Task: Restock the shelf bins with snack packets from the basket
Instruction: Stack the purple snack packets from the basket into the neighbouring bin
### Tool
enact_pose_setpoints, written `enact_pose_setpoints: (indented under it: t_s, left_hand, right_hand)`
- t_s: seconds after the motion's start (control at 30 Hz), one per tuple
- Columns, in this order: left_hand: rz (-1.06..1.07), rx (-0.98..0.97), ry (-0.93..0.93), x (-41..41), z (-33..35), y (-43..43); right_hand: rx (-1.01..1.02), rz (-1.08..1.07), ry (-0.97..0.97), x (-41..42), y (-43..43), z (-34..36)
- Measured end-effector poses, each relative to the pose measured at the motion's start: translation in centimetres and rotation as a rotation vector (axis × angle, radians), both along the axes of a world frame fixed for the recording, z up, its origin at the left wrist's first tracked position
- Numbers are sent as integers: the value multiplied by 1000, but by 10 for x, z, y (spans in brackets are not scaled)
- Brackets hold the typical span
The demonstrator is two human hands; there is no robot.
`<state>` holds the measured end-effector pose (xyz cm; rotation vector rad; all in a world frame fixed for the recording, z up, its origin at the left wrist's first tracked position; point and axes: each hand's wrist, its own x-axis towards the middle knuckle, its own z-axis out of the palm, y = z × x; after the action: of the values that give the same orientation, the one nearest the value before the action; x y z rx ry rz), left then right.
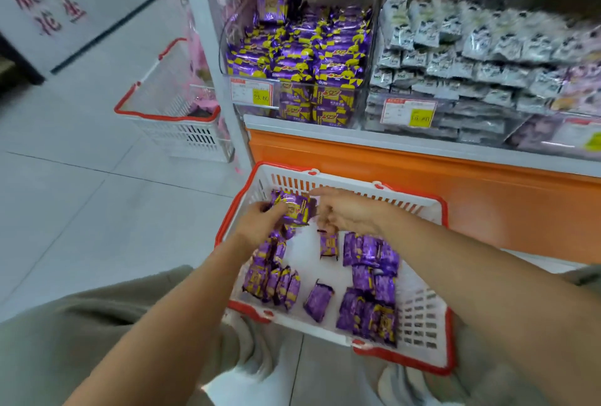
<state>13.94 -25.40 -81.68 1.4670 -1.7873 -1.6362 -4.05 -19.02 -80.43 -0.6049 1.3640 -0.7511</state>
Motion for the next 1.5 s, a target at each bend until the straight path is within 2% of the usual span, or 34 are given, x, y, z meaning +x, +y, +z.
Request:
enact_pose_setpoints:
  t_s: [0.07,0.2,0.3,0.4,0.63,0.83,0.93,1.1,1.37,1.5]
  left_hand:
    - [74,141,64,6,16,1]
    - [67,295,128,12,41,9]
    - [-16,314,144,10,56,15]
    - [-73,327,139,3,71,18]
    - [-147,266,231,-5,86,18]
    - [-187,282,308,-9,94,22]
    - [-97,276,356,-12,96,15]
    - [138,279,476,-13,103,-5]
    - [153,174,500,-28,143,-42]
    - [86,12,545,-42,168,-62]
  right_hand:
    - [-15,-66,-76,5,5,10]
    - [-59,-8,-129,16,13,15]
    - [-183,-133,-89,21,13,25]
    - [-215,-186,24,16,16,41]
    - [-215,0,176,-3,28,70]
    - [-325,-120,219,3,22,74]
    - [-379,-147,157,6,14,82]
    - [-390,-40,114,5,3,97]
    - [-538,-216,130,-2,-42,132]
    - [-631,-293,230,-13,-78,152]
